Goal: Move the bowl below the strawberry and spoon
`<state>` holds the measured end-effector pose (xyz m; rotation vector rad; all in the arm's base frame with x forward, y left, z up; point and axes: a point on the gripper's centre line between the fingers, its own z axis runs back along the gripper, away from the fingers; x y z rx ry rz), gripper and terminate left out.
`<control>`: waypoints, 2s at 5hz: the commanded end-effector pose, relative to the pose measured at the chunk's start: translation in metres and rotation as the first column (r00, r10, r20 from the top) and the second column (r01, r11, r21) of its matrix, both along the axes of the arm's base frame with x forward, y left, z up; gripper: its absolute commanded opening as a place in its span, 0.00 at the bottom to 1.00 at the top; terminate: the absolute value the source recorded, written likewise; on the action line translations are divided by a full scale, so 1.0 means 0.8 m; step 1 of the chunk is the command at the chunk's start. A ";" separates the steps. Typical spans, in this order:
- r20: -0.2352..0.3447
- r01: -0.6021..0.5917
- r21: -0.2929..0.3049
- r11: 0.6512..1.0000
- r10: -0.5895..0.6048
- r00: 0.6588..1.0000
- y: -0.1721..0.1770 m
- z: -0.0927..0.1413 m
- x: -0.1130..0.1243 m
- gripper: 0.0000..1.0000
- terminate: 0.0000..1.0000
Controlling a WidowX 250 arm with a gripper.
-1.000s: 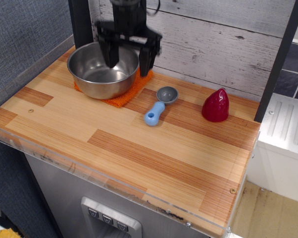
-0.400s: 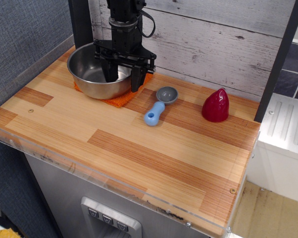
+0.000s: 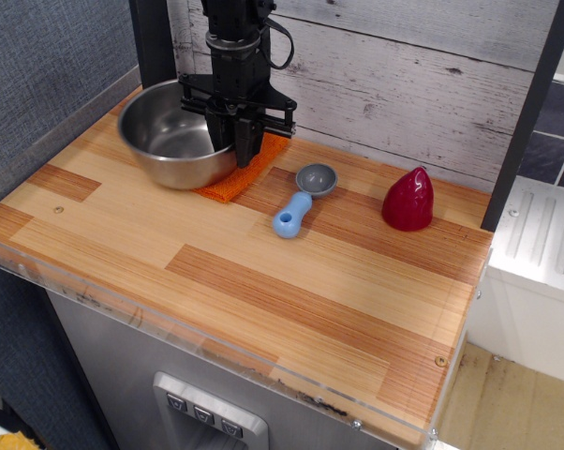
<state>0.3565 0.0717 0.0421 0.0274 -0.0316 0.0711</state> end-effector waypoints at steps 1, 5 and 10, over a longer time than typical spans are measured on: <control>0.111 -0.051 -0.002 0.999 0.051 0.992 0.019 0.061 -0.007 0.00 0.00; 0.124 0.240 -0.032 0.970 -0.234 0.964 -0.169 0.060 -0.102 0.00 0.00; 0.041 0.346 -0.064 0.936 -0.344 0.938 -0.217 0.029 -0.126 1.00 0.00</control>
